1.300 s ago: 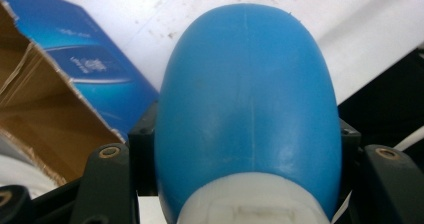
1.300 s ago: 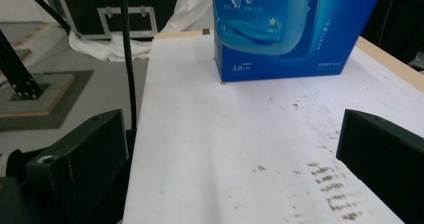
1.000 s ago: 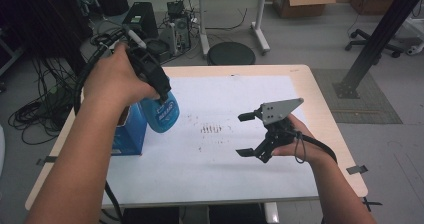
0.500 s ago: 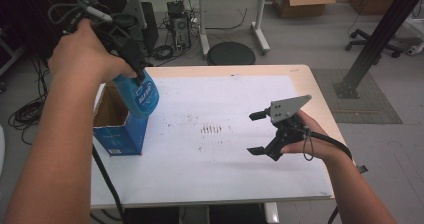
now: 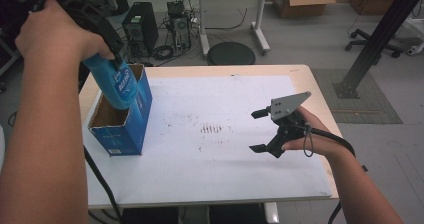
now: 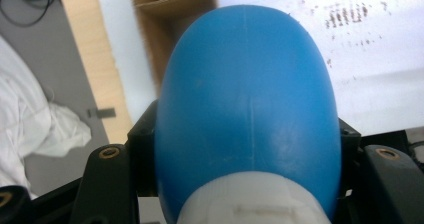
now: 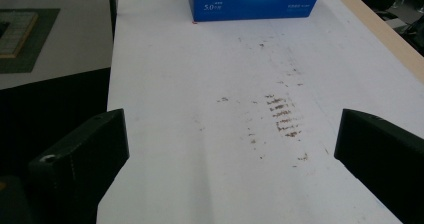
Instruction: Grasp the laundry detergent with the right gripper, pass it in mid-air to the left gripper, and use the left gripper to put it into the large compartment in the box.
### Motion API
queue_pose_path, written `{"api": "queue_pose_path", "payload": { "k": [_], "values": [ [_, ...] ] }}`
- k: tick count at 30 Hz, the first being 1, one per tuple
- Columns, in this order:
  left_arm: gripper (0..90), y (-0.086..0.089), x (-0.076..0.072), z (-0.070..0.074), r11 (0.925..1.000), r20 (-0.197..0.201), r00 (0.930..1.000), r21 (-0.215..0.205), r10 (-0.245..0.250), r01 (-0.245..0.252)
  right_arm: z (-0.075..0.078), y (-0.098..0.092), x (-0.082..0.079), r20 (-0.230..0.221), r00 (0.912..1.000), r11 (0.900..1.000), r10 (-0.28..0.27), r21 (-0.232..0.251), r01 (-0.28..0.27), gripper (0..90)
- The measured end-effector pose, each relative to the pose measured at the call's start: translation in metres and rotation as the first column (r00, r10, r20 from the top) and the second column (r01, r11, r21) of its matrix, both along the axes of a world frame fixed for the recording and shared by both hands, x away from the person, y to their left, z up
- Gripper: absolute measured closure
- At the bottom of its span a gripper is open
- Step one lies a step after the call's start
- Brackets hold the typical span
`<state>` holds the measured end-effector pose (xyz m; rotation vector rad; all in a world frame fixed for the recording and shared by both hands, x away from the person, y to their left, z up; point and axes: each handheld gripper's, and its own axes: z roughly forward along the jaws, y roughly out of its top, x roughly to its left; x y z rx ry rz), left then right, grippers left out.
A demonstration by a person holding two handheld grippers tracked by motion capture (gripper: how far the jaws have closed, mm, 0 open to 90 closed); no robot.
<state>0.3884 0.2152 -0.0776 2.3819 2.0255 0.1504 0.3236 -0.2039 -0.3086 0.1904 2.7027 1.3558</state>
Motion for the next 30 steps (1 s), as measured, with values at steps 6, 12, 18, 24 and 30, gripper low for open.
{"api": "queue_pose_path", "payload": {
  "k": [6, 12, 18, 24, 30],
  "values": [
    [38.6, 0.02, 0.005, 0.006, 0.9974, 0.0, 0.9974, 0.009, 0.072, -0.072, 0.002, -0.003, 0.002, 0.001, 1.0, 1.0, -0.009, -0.016, 0.009, 0.9],
    [38.6, 0.034, 0.009, 0.004, 0.9941, -0.012, 0.9941, 0.008, 0.108, -0.108, 0.0, -0.003, 0.005, -0.006, 0.9999, 1.0, -0.012, -0.022, 0.012, 0.9],
    [38.5, 0.038, 0.015, -0.002, 0.9938, -0.023, 0.9936, 0.012, 0.111, -0.111, -0.002, -0.001, 0.007, -0.01, 0.9999, 1.0, -0.013, -0.028, 0.013, 1.1],
    [38.5, 0.04, 0.022, -0.015, 0.9924, -0.051, 0.9912, 0.012, 0.123, -0.122, -0.003, -0.001, 0.008, -0.012, 0.9998, 1.0, -0.016, -0.023, 0.016, 1.1],
    [38.5, 0.043, 0.026, -0.032, 0.9924, -0.068, 0.9901, 0.007, 0.123, -0.123, -0.007, -0.001, 0.009, -0.021, 0.9996, 1.0, -0.018, -0.023, 0.017, 1.1]
  ]
}}
